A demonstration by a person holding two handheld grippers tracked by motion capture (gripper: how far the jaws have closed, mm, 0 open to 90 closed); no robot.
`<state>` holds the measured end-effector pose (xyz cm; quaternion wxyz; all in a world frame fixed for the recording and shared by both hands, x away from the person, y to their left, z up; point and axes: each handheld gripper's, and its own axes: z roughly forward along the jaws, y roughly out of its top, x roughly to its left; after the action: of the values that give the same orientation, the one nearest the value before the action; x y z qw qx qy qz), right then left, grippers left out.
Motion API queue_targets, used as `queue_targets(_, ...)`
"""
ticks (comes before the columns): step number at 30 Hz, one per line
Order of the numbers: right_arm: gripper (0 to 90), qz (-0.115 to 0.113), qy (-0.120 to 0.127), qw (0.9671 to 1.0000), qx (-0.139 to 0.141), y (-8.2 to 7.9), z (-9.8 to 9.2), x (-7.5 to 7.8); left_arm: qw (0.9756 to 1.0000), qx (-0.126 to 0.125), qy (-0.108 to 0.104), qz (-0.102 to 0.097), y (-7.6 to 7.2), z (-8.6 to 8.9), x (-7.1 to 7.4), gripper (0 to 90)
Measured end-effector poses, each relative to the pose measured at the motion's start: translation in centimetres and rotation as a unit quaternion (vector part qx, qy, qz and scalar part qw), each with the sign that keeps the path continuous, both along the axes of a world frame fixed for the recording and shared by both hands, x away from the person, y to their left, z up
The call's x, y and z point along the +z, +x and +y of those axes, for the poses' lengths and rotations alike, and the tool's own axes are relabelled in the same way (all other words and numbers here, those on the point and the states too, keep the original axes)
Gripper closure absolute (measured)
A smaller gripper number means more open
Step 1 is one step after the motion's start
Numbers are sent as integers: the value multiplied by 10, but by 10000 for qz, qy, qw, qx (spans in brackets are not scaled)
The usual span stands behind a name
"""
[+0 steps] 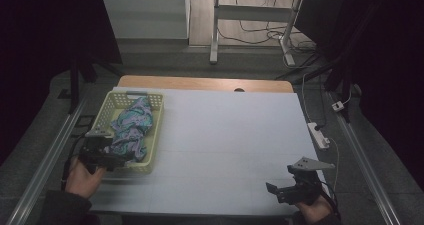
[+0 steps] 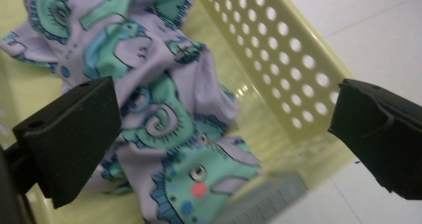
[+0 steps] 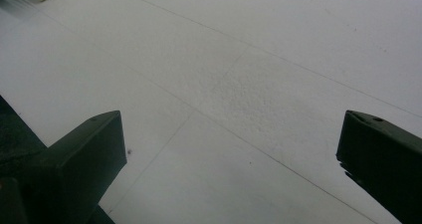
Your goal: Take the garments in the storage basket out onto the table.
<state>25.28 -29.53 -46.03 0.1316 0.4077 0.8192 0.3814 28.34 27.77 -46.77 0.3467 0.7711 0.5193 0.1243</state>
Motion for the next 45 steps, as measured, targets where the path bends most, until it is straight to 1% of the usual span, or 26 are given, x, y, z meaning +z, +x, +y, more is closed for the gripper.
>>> queue_targets(2,0,2,2,10000,3,0,0,0,10000,35,45,12,6,0,1,0)
queue_targets(6,0,4,-11,10000,8,0,0,0,9999,-1,139,65,17,0,2,0)
queue_targets(10,0,25,-33,10000,-1,1,0,0,9994,-1,326,132,28,-3,3,0)
queue_targets(11,0,34,-33,10000,-1,1,0,0,9993,-6,330,147,31,-3,3,1)
queue_targets(14,0,37,-46,10000,0,1,1,0,9995,-42,255,206,40,-3,4,0)
queue_targets(17,0,40,-53,10000,1,1,1,0,9992,-69,311,235,49,-5,3,0)
queue_targets(19,0,40,-52,10000,0,1,1,0,9989,-73,414,192,55,-4,3,0)
queue_targets(22,0,46,-60,10000,12,1,1,-1,9976,-27,688,113,63,-4,2,0)
queue_targets(23,0,50,-65,10000,10,1,1,-1,9976,-12,685,116,66,-3,2,0)
queue_targets(24,0,51,-70,10000,12,1,1,-1,9979,9,630,124,69,-2,1,0)
queue_targets(26,0,53,-73,10000,14,1,1,-1,9979,64,612,179,75,0,-1,0)
queue_targets(29,0,63,-63,10000,13,1,1,-1,9978,109,566,326,84,2,-5,0)
queue_targets(31,0,60,-75,10000,13,1,1,-1,9974,121,564,424,90,3,-9,0)
queue_targets(34,0,59,-74,10000,28,2,1,-1,9969,178,559,517,99,5,-13,0)
queue_targets(38,0,67,-81,9999,19,2,1,-1,9966,211,462,648,110,8,-18,0)
queue_targets(40,0,75,-76,9999,18,2,1,-1,9961,191,468,718,114,8,-22,0)
queue_targets(42,0,70,-84,9999,20,2,1,-1,9950,193,544,810,118,9,-27,0)
queue_targets(45,0,80,-99,9999,34,2,1,-1,9936,175,604,937,124,10,-31,0)
